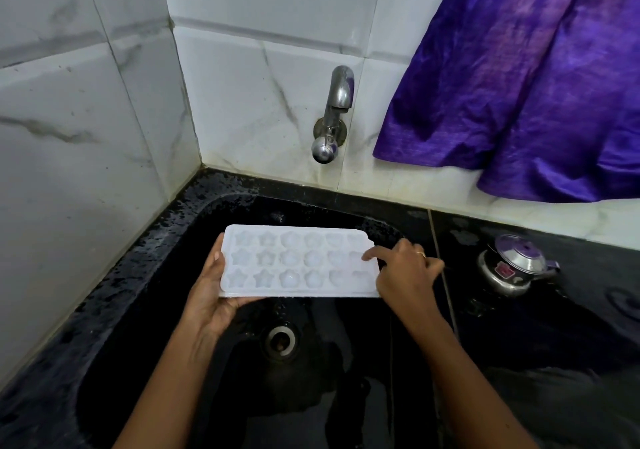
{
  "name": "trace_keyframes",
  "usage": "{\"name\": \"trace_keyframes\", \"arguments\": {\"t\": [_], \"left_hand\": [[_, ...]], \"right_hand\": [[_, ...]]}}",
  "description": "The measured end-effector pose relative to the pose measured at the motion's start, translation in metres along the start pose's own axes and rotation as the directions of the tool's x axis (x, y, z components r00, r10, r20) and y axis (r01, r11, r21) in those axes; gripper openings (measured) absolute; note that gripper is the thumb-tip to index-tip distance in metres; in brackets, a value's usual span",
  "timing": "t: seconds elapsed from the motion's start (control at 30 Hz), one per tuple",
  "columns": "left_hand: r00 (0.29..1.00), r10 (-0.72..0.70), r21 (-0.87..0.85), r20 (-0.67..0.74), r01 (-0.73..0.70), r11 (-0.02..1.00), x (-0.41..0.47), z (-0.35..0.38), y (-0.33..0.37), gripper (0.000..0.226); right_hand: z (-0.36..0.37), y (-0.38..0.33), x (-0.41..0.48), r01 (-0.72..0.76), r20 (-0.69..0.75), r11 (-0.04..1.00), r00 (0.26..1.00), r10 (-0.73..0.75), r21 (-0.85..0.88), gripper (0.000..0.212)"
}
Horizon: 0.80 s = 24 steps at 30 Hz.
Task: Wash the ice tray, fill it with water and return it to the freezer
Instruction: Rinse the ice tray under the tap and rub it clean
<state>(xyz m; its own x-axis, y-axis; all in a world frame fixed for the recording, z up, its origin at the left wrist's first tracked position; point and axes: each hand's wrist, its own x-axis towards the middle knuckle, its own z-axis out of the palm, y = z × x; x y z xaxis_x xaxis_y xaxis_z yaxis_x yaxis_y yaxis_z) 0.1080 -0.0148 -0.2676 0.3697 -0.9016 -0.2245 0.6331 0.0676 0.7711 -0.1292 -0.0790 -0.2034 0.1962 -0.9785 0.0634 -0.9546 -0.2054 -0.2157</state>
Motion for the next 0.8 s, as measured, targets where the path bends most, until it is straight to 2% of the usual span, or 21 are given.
{"name": "trace_keyframes", "arguments": {"t": [0.17, 0.3, 0.5, 0.73, 0.8], "left_hand": [[1.0, -0.006, 0.026, 0.018, 0.006, 1.0, 0.002, 0.001, 0.0, 0.04], [1.0, -0.013, 0.01, -0.013, 0.013, 1.0, 0.001, 0.0, 0.0, 0.039], [0.999, -0.015, -0.025, -0.042, 0.014, 1.0, 0.0, -0.002, 0.004, 0.028], [1.0, -0.02, 0.009, 0.01, 0.02, 1.0, 0.002, -0.007, 0.003, 0.037], [1.0, -0.013, 0.004, 0.001, 0.013, 1.0, 0.003, -0.008, 0.001, 0.038]], "right_hand": [[0.007, 0.0, 0.002, 0.012, 0.077, 0.999, 0.997, -0.014, 0.032, 0.064], [0.013, -0.005, -0.001, 0.037, 0.119, 0.997, 0.992, -0.045, 0.068, 0.059], [0.019, -0.001, -0.007, 0.066, 0.092, 0.998, 0.994, -0.067, 0.015, 0.068], [0.018, -0.006, -0.001, 0.054, 0.111, 0.999, 0.992, -0.053, -0.002, 0.051], [0.019, -0.007, -0.002, 0.062, 0.119, 0.998, 0.991, -0.062, 0.007, 0.053]]}}
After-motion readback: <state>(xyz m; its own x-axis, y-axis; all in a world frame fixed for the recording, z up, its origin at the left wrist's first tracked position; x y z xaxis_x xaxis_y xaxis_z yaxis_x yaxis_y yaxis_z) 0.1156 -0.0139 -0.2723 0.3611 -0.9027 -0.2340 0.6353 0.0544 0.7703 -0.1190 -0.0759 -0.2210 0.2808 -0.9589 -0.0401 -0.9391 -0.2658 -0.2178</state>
